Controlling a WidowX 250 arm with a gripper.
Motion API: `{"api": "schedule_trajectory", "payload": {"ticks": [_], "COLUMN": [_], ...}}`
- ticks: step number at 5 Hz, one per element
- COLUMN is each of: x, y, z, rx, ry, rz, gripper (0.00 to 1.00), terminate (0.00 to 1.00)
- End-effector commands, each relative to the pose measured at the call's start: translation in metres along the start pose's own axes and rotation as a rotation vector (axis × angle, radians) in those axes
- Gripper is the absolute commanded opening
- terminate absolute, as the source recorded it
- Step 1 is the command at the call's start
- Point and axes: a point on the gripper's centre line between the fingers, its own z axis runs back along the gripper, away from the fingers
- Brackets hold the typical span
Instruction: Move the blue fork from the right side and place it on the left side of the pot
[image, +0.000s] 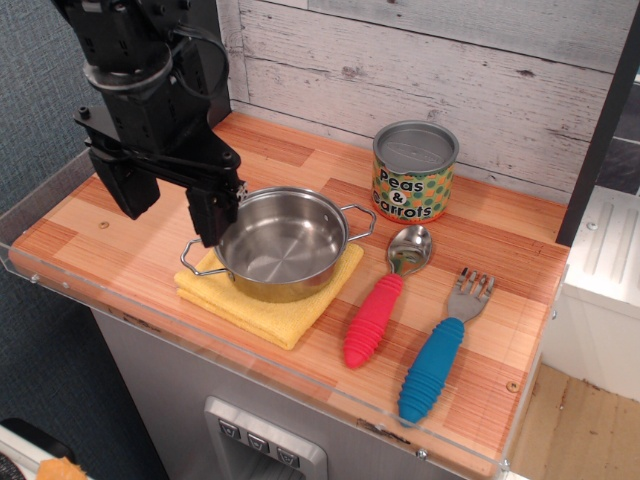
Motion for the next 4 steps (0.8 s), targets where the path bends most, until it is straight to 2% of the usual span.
{"api": "schedule_trajectory", "payload": {"ticks": [1,2,3,4], "x": [0.000,0.007,0.024,0.039], "y": [0.000,-0.024,-0.052,-0.079], "z": [0.000,0.004,0.004,-0.001], "rx": [0.000,0.017,-0.011,-0.001], "ry": [0.000,-0.012,-0.046,-0.056], "rz": [0.000,-0.017,-0.038,-0.023], "gripper": [1.00,1.00,1.00,1.00], "terminate": [0.00,0.00,0.00,0.00]}}
